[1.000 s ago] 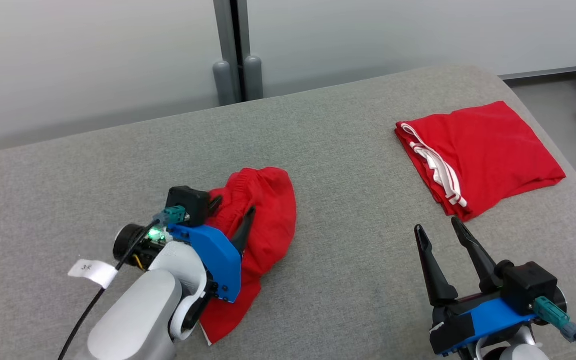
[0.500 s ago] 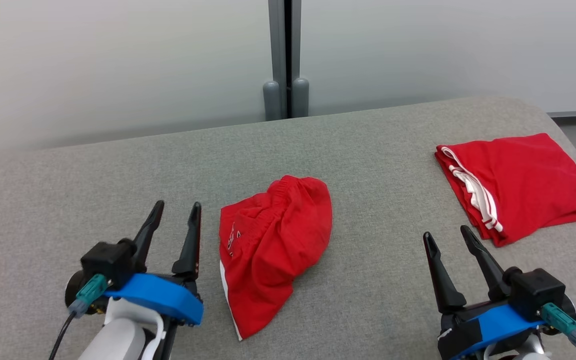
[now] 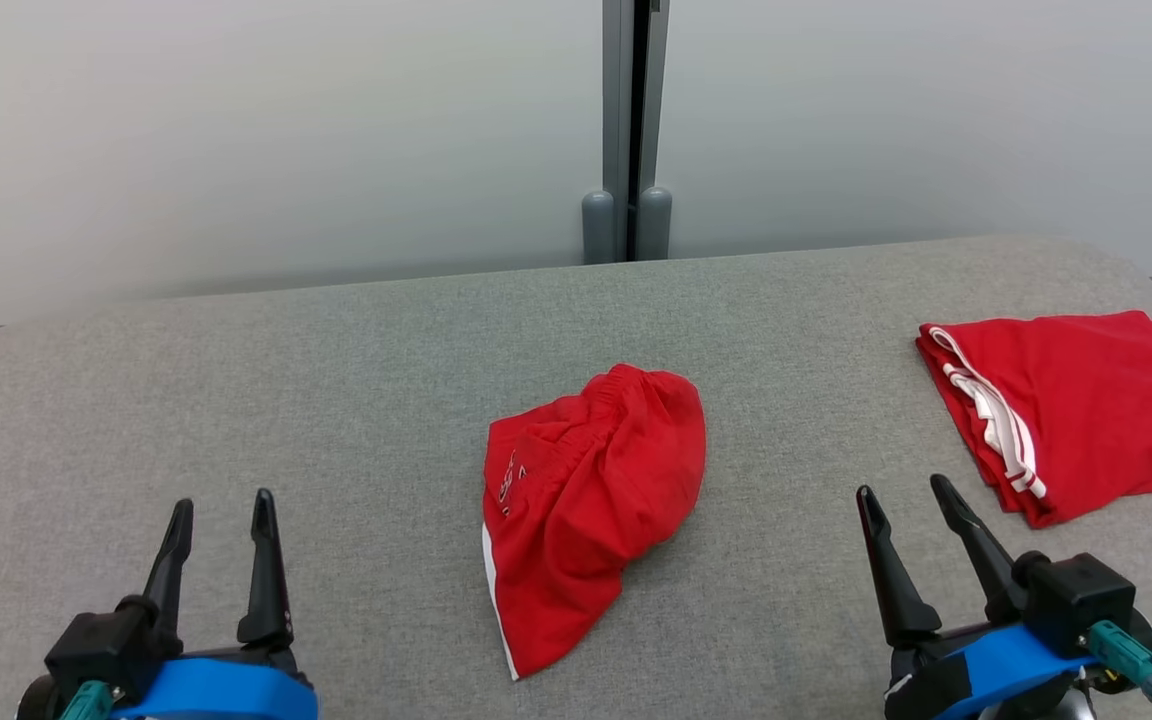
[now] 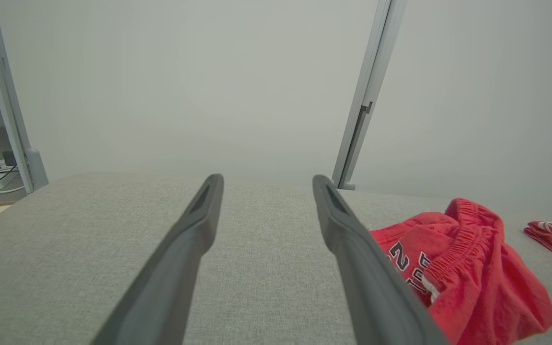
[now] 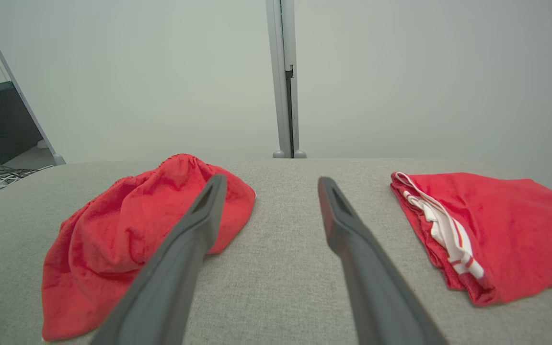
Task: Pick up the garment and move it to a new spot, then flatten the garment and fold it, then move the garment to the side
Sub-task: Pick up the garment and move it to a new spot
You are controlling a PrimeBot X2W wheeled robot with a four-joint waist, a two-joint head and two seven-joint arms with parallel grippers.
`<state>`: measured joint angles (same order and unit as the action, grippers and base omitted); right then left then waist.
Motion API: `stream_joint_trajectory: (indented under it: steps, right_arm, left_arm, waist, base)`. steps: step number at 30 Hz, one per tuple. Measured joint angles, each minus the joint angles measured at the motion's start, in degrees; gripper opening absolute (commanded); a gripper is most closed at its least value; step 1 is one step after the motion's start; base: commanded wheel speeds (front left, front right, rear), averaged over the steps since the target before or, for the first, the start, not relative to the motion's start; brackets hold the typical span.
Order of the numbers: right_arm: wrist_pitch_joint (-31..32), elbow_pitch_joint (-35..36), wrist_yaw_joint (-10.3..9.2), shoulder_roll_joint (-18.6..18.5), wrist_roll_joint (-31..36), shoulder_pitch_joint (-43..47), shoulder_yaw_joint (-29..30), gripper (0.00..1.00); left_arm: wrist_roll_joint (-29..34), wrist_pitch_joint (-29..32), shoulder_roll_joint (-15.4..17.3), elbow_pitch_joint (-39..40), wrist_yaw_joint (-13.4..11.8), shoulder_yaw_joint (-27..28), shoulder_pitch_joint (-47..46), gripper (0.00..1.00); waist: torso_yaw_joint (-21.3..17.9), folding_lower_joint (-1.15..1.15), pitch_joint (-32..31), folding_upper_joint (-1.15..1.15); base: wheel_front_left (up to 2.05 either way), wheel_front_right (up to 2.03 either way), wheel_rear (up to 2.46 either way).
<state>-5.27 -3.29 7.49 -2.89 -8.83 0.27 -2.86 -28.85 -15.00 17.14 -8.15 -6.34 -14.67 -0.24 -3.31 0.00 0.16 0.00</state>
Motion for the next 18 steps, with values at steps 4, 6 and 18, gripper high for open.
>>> stream_joint_trajectory:
  steps: [4,6,18]
  right_arm:
    - [0.4,-0.6,-0.01,0.0,-0.4,0.6,0.1,1.00]
    - [0.6,-0.9,-0.01,0.0,-0.4,0.9,0.1,1.00]
    - [0.7,-1.5,0.00,0.0,-0.3,1.5,0.5,1.00]
  left_arm:
    - [1.0,0.0,0.0,-0.8,0.6,1.2,2.0,1.00]
    - [1.2,0.1,0.5,-1.8,0.8,1.0,2.7,1.00]
    - [0.9,3.7,2.5,-0.8,-0.1,1.1,3.4,1.00]
  waist:
    - [0.1,0.00,-0.2,0.00]
    - [0.0,0.00,-0.3,0.00]
    - [-0.7,0.00,-0.2,0.00]
  base:
    - [0.00,0.00,0.00]
    - [0.00,0.00,0.00]
    - [0.00,0.00,0.00]
